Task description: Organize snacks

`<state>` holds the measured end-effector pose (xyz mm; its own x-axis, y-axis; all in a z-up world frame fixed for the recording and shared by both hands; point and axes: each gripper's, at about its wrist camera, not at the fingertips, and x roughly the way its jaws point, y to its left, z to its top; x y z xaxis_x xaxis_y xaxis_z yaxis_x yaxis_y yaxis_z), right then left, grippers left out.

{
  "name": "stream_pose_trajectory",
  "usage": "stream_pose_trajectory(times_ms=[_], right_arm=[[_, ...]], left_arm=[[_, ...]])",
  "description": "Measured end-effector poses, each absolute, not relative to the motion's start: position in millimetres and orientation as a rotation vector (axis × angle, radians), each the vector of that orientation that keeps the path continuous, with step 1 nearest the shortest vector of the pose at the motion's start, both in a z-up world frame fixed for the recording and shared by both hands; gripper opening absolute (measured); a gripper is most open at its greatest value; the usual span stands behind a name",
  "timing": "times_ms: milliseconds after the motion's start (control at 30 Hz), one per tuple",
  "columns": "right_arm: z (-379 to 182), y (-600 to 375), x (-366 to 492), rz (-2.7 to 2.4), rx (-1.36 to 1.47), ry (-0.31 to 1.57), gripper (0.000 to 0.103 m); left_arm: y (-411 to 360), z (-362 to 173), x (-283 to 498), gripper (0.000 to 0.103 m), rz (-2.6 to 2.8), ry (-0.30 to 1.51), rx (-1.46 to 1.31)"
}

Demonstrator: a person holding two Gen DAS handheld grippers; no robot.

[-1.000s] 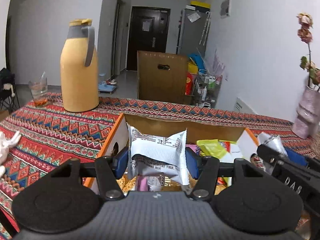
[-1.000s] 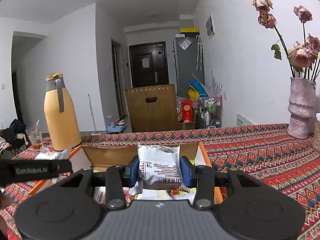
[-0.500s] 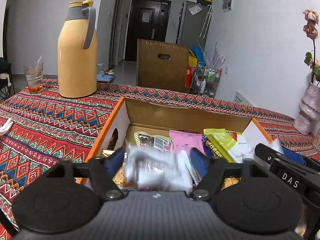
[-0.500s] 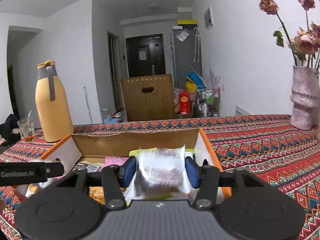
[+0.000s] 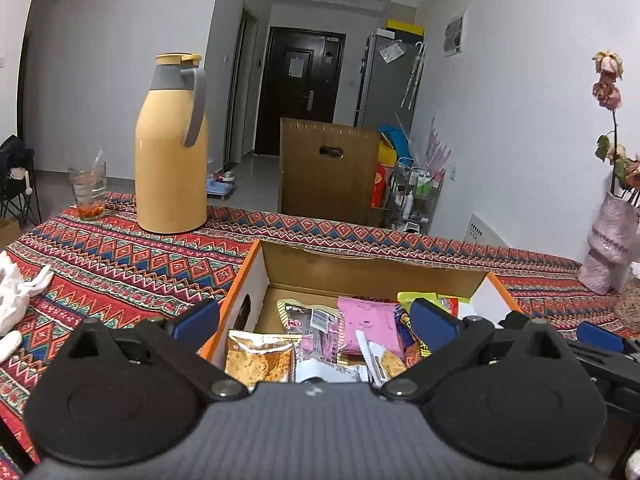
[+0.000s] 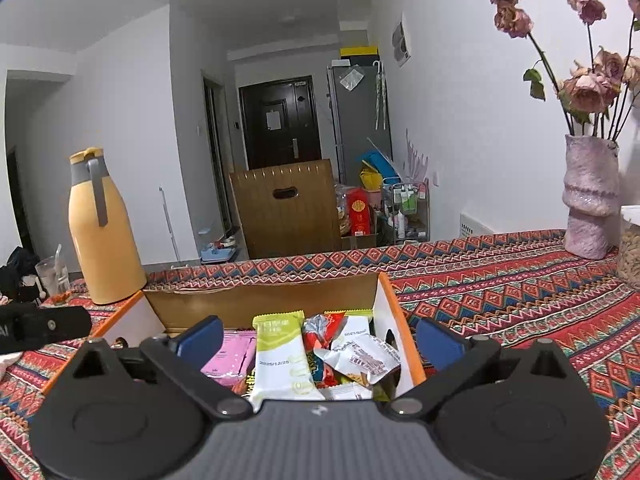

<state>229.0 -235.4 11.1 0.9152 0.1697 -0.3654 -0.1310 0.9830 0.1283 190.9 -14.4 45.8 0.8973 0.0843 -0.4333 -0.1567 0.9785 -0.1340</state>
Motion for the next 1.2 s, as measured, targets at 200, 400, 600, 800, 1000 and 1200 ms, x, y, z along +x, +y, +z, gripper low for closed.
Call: stream_pose_trajectory(times_ms=[200, 400, 600, 800, 1000, 1200], right_arm=[[21.0, -243.0, 198.1, 0.159, 0.092, 0.379, 0.103], [26.5, -246.3, 156.9, 0.181, 0.079, 0.365, 0.103], [25.5, -244.6, 115.5, 0.199, 0.041, 0.361, 0.103], [20.8, -245.0, 84.7, 0.210, 0.035, 0.372, 0.103], [11.3, -246.3, 64.7, 0.224, 0.033, 0.405, 0.103], [-2.9, -246.9, 58.5, 0.222, 0.033, 0.461, 0.103]], left_arm=[[-2.8, 54.4, 158.0, 0.103, 0.111, 0.428, -0.163], [7.1, 51.4, 124.0, 0.103, 0.078, 0.433, -0.153], [8.6, 39.4, 92.3, 0.103, 0.040, 0.453, -0.119], [4.8, 21.2, 68.6, 0.103, 0.005, 0.488, -0.112], [2.1, 4.9, 53.1, 0.103, -0.034, 0.530, -0.112], [-1.2, -6.7, 45.7, 0.103, -0.049, 0.564, -0.117]])
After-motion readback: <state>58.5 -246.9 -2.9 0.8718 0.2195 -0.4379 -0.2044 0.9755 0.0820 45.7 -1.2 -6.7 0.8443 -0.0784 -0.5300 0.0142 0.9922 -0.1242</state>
